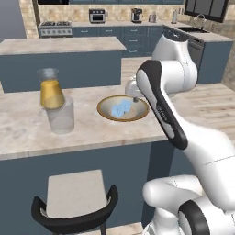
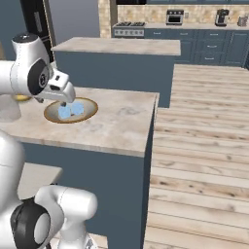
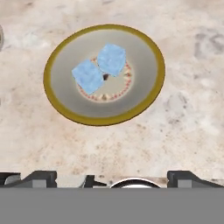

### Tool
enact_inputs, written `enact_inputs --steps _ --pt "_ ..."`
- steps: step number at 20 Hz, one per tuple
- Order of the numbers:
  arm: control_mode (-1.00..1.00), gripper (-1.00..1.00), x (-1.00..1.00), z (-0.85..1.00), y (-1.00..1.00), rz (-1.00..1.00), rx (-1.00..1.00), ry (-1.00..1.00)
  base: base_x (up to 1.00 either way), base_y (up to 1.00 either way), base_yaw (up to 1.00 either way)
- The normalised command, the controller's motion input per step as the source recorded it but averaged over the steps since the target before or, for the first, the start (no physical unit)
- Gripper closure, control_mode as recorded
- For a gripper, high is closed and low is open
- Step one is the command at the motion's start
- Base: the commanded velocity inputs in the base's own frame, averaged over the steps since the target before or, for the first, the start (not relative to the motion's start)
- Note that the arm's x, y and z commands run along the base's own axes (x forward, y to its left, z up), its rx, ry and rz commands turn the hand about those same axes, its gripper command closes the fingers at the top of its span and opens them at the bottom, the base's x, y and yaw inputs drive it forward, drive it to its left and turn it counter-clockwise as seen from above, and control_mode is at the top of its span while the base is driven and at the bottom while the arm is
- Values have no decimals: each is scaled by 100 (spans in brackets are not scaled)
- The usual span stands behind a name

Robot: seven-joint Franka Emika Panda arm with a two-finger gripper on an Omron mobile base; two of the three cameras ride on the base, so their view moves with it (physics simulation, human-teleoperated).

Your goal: There are two ice cubes in the ice bowl. Place both ice cubes in the glass cup.

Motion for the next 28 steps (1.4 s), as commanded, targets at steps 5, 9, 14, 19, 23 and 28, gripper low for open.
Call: enact_inputs --steps 5,9,14,19,23,28 --pt "-100 -100 25 -10 60 -17 0 27 0 0 0" --pt "-100 -100 23 -19 18 -12 0 16 0 0 0" --pt "-100 -100 12 -15 0 -1 0 3 0 0 0" --pt "-100 -100 38 -38 0 -7 0 0 0 0 0" --pt "-100 -100 45 -31 0 -7 0 0 0 0 0" --pt "-100 -100 51 -9 0 -8 1 0 0 0 0"
